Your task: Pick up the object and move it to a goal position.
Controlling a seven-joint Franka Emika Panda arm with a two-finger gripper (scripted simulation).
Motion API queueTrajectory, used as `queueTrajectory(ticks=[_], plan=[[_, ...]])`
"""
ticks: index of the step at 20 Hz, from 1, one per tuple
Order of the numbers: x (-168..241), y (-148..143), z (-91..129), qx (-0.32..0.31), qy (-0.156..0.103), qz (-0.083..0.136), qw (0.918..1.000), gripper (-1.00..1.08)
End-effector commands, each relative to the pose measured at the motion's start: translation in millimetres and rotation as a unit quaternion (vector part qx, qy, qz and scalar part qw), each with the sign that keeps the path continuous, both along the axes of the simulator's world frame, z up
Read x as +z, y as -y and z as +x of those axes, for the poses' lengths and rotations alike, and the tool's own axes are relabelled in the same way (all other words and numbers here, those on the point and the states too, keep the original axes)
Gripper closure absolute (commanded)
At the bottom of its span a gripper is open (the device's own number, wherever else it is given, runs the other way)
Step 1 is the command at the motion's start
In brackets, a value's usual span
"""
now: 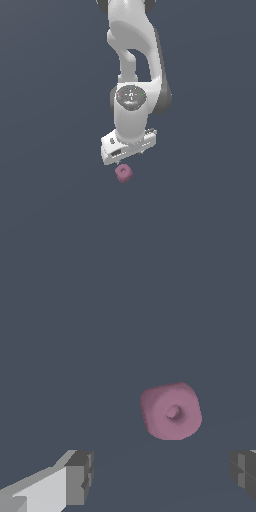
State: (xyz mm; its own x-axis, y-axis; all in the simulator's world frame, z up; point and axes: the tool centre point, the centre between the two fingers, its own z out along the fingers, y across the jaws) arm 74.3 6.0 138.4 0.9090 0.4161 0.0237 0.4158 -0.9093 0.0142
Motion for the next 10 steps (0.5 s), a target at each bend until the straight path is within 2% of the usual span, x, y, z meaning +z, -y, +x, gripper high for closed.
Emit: queueTrajectory(ticks=[1, 10], plan=[[-12, 6, 8, 0.028, -0.004, -0.001, 0.9996, -0.92], [-42, 21, 25, 0.090, -0.012, 0.000, 0.9959, -0.92]])
